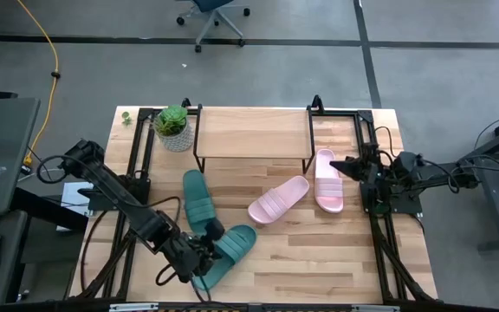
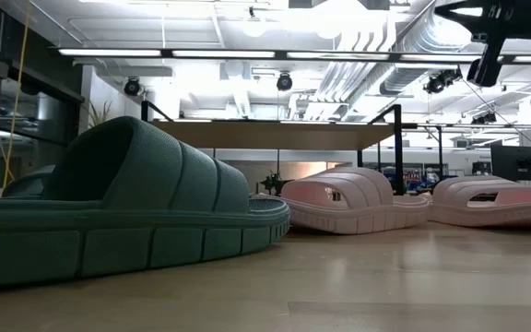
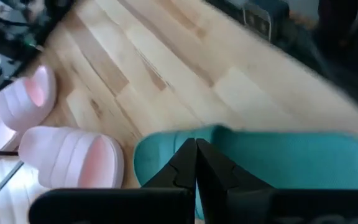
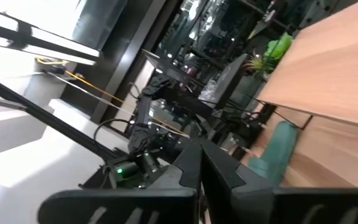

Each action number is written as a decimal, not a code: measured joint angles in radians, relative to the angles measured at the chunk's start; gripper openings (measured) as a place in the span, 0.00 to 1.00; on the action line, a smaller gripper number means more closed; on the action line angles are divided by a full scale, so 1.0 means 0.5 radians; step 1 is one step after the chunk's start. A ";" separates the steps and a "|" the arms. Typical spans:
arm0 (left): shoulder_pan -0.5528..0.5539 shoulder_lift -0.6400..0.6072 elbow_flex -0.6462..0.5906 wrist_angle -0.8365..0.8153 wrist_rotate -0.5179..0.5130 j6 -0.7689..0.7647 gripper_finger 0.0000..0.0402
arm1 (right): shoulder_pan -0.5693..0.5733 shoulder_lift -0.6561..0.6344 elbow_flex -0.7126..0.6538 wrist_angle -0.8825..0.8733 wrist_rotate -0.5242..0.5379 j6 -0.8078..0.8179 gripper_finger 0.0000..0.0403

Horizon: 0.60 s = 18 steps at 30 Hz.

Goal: Pick and place slides into the shelf
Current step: Put the bottom green slide on the shelf

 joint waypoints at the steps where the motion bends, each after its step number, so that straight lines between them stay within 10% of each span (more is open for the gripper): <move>1: 0.000 0.029 -0.001 -0.006 0.000 0.029 0.00 | 0.001 0.000 0.000 -0.014 0.000 -0.001 0.00; 13: 0.000 0.459 0.365 -0.450 -0.321 0.005 0.00 | 0.001 -0.003 0.000 -0.047 0.000 0.015 0.00; 18: -0.001 0.490 0.419 -0.427 -0.060 -0.076 0.00 | 0.001 0.000 0.000 -0.065 -0.001 0.057 0.00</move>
